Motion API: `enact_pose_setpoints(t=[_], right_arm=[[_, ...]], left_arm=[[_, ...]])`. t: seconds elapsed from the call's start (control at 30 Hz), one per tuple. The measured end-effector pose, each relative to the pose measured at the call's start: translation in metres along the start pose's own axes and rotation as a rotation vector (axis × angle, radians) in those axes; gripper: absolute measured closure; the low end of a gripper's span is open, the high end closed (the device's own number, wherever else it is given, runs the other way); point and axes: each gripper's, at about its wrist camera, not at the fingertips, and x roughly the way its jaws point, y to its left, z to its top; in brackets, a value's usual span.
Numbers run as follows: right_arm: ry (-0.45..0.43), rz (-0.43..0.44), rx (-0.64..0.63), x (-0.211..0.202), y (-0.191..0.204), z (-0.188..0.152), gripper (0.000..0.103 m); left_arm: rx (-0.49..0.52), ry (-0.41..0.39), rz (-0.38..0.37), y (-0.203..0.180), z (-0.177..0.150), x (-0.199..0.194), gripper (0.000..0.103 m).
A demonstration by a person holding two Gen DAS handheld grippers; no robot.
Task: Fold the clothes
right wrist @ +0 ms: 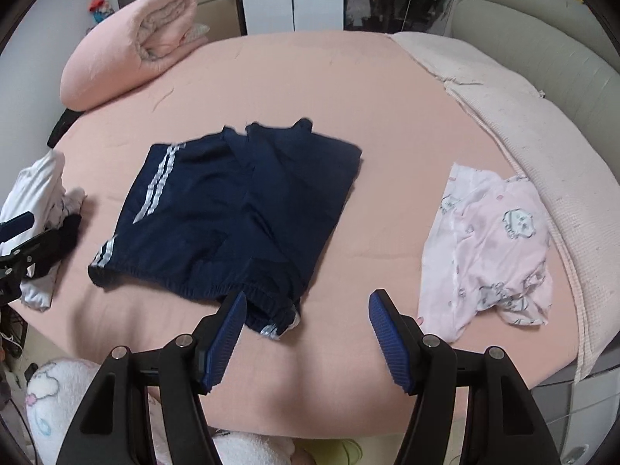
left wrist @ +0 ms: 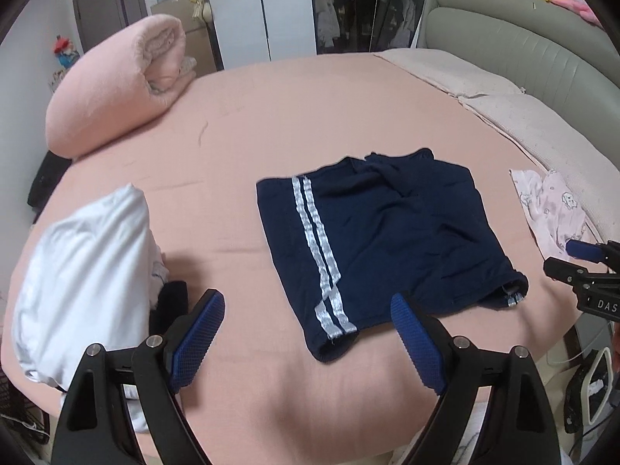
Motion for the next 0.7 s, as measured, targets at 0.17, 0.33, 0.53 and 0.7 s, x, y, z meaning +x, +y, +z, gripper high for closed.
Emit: enact_pose_setpoints(t=[0.17,0.33,0.53,0.7], right_arm=[[-0.007,0.001,0.026,0.001,-0.007,0.012,0.037],[0.001,0.004,0.035,0.014,-0.014,0.025,0.037],[0.014,0.017,0.063,0.032,-0.026,0.035,0.037],[0.035,0.022,0.092,0.053,-0.039,0.043,0.037]], left_arm=[[-0.010,0.001,-0.017,-0.004,0.017,0.007,0.015],[-0.050,0.021,-0.058,-0.008,0.038,0.021,0.015],[-0.026,0.020,-0.084,-0.019,0.062,0.039,0.015],[0.028,0.030,-0.082,-0.032,0.077,0.063,0.015]])
